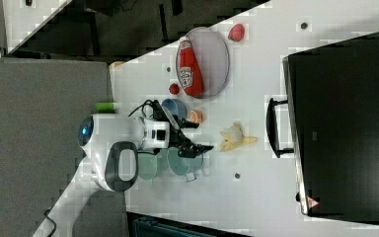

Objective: Pick banana from table and place on oven.

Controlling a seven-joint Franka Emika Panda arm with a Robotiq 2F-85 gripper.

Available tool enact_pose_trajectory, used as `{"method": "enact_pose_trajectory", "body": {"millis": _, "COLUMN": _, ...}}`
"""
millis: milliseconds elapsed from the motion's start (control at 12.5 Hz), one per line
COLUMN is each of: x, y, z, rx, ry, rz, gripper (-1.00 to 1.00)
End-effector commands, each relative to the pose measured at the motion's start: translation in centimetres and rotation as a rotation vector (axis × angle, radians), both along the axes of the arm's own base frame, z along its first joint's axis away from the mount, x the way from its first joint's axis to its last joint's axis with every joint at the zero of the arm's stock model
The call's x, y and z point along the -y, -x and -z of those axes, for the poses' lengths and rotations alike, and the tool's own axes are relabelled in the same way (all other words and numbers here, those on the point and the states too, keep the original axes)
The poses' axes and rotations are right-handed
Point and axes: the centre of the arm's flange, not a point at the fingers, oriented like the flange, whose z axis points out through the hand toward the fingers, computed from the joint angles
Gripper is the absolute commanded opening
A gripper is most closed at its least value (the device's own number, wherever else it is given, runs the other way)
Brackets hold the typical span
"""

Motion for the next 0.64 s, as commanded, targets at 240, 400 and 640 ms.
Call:
{"method": "enact_pose_trajectory", "body": {"millis": 240, "x": 0.4, "y": 1.5, "z": 4.9, "rx": 0.048, "ry": 0.000, "rz": 0.026, "gripper": 1.00}}
{"method": "enact_pose_trajectory", "body": {"millis": 400, "x": 0.5, "y": 2.6, "z": 7.2, "rx": 0.042, "ry": 0.000, "rz": 0.027, "gripper": 1.00}}
{"method": "enact_pose_trajectory", "body": {"millis": 640, "x": 0.4, "y": 3.3, "z": 10.3, "rx": 0.045, "ry": 0.001, "rz": 0.026, "gripper": 1.00}}
